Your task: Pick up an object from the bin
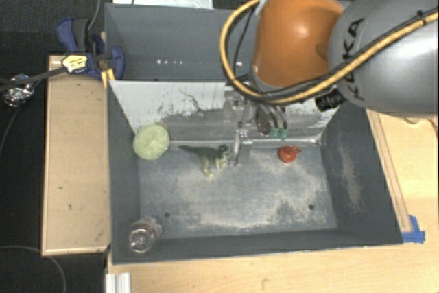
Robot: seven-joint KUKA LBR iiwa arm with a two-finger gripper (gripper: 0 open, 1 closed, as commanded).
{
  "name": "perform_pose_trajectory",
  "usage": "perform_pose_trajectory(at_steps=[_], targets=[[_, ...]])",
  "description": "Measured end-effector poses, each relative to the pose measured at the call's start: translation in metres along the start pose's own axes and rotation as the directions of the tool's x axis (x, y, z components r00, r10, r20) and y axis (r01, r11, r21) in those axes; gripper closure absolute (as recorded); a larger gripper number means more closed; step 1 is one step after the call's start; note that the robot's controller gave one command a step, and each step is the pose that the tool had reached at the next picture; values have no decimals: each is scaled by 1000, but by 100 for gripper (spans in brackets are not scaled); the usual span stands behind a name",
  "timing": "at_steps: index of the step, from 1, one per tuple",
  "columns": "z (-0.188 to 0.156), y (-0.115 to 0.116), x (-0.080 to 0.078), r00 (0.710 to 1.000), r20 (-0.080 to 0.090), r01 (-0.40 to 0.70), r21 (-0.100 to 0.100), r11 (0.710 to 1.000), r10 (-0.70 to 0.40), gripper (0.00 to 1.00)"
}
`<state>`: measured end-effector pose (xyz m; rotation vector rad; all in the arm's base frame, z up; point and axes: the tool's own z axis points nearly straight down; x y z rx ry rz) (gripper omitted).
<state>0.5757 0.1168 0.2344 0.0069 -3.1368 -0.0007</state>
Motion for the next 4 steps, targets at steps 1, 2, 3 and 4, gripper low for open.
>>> perform_pose_trajectory(at_steps=[1, 2, 3, 4], targets=[[-5, -1, -1, 1000, 9, -2, -1, 1000, 2, 0], [29, 2, -7, 999, 16, 38, -1, 999, -38, 0], [91, 4, -9, 999, 13, 48, -2, 999, -48, 0], [119, -9, -12, 999, 8, -38, -3, 999, 38, 0]])
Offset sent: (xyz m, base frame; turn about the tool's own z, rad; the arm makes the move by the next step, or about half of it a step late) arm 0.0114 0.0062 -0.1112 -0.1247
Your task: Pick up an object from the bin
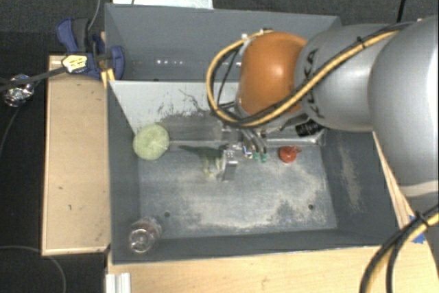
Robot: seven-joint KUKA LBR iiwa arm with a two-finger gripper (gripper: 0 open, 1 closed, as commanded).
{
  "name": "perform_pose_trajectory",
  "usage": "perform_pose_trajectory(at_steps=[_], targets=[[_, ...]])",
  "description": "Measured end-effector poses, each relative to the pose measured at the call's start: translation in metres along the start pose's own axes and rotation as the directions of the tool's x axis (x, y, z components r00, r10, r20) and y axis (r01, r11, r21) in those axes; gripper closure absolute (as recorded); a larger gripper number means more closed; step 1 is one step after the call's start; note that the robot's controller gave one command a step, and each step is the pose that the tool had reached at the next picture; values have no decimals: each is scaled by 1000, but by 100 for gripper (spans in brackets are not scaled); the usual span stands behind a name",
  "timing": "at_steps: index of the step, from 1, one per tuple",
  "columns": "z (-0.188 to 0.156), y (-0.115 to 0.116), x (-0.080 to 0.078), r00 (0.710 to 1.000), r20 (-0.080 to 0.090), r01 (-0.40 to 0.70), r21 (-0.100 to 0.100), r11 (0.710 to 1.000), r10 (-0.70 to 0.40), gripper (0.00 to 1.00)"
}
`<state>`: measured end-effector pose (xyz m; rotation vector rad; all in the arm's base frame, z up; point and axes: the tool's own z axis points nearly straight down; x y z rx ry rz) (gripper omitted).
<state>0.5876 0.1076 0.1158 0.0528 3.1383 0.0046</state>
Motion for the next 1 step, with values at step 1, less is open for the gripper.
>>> perform_pose_trajectory(at_steps=[1], targets=[[45, -4, -3, 990, 7, 139, 0, 990, -139, 100]])
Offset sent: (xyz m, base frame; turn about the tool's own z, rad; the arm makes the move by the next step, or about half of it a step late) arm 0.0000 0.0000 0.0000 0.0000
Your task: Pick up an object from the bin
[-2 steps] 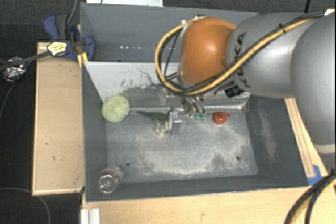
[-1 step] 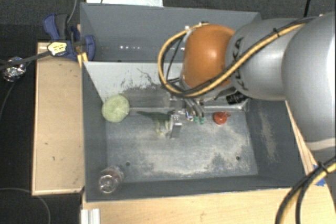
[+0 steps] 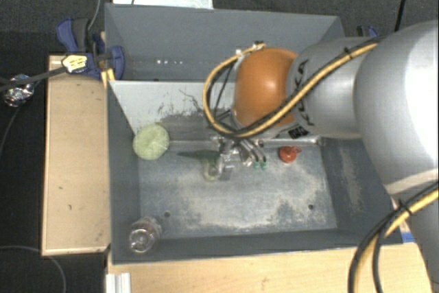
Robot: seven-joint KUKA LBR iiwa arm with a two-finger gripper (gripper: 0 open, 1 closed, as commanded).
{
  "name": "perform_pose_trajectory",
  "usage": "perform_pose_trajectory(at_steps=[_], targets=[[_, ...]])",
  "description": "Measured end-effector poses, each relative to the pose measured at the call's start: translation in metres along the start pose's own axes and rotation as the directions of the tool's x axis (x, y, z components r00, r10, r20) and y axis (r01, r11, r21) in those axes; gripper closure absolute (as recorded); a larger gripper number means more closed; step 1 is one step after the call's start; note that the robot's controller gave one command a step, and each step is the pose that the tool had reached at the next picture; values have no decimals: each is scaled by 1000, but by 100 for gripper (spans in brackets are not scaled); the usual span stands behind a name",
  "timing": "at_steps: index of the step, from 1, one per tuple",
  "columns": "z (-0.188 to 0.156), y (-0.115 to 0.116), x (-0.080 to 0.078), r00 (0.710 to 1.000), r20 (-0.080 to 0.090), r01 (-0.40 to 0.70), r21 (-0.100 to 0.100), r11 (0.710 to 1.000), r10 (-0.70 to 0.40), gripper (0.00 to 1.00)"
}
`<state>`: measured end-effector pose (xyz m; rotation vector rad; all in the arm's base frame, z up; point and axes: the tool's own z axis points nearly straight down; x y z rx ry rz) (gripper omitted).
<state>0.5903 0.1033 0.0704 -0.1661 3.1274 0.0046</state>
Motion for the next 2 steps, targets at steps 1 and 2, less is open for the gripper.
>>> perform_pose_trajectory(at_steps=[1, 2], targets=[[0, 0, 0, 1000, 0, -1, 0, 1000, 1, 100], [-201, -6, -3, 1000, 4, -24, 0, 1000, 24, 100]])
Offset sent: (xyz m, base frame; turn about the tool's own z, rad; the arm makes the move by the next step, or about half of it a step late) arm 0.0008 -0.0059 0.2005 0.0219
